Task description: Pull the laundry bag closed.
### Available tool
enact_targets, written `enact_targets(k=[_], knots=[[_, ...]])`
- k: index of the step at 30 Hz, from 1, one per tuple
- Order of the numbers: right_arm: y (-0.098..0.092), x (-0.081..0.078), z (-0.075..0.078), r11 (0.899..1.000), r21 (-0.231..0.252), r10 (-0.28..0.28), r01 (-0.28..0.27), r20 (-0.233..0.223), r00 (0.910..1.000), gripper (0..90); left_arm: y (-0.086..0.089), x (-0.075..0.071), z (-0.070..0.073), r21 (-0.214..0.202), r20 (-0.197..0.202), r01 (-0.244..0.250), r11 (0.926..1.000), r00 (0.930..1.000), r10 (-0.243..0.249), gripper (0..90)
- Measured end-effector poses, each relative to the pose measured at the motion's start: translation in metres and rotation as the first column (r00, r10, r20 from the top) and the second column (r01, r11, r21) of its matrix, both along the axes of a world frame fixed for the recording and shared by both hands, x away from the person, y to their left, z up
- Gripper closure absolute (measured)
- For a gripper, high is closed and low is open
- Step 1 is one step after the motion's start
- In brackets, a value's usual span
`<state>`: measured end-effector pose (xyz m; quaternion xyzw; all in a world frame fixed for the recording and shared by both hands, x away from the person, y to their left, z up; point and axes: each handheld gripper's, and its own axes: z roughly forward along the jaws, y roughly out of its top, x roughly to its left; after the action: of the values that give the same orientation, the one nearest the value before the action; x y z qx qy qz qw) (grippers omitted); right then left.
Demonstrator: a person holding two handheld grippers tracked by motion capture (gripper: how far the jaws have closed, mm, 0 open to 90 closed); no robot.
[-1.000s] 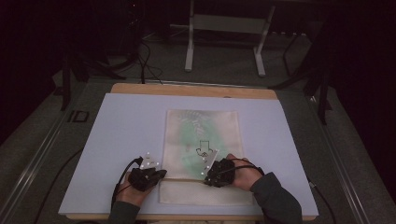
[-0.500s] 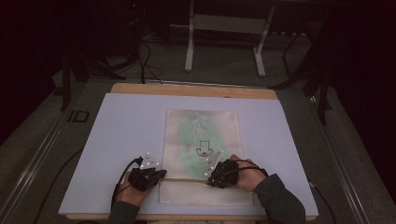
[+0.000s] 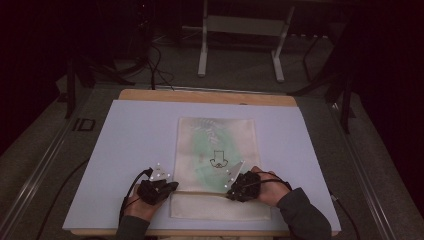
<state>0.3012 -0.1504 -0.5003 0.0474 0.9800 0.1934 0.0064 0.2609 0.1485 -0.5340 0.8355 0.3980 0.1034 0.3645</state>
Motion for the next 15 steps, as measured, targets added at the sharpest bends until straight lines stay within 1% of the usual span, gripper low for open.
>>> enact_targets(k=[15], knots=[[-0.011,0.000,0.001,1.000,0.003,-0.015,0.015,-0.002,0.9999,82.5,0.000,0.000,0.000,-0.002,0.000,-0.003,1.0000,1.0000,0.003,89.4]])
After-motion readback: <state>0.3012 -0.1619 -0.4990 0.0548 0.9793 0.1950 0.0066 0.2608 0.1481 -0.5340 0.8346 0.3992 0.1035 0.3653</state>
